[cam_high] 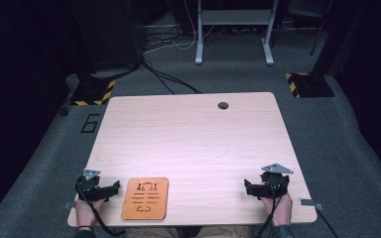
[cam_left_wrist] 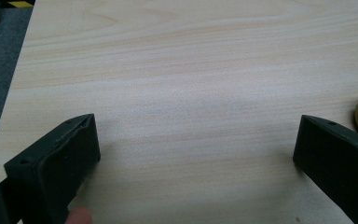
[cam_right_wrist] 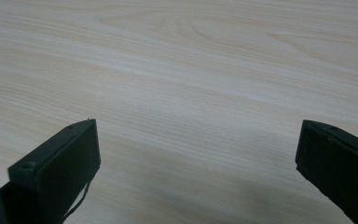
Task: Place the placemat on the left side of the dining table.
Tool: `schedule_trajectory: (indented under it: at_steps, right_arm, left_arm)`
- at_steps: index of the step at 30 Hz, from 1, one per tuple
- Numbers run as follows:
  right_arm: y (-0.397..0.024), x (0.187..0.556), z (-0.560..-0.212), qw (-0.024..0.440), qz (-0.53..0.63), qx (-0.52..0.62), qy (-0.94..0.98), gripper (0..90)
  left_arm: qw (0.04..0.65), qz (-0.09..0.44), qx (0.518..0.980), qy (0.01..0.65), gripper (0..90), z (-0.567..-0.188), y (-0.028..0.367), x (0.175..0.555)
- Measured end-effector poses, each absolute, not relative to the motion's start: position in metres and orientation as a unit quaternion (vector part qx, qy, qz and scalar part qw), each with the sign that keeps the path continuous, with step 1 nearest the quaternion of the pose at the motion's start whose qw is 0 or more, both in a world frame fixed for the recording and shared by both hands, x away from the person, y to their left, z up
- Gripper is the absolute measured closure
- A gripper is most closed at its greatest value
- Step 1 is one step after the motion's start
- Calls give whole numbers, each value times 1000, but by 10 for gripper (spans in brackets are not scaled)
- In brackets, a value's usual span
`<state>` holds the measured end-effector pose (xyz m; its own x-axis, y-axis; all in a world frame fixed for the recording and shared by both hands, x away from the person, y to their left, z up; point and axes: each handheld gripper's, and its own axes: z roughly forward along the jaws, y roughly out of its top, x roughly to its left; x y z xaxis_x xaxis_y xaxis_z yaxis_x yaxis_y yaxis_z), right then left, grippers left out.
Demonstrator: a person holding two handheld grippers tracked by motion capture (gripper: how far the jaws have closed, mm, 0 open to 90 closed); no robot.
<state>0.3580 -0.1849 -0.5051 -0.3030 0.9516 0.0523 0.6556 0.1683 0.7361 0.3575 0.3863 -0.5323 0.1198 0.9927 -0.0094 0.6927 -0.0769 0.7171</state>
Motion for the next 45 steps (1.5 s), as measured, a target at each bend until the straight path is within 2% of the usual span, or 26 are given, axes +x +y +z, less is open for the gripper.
schedule_trajectory:
  at_steps: [45]
  right_arm:
    - [-79,365,-486,159,368,449,798,0]
  left_arm:
    - [293,255,689,612,2,-532,387,358]
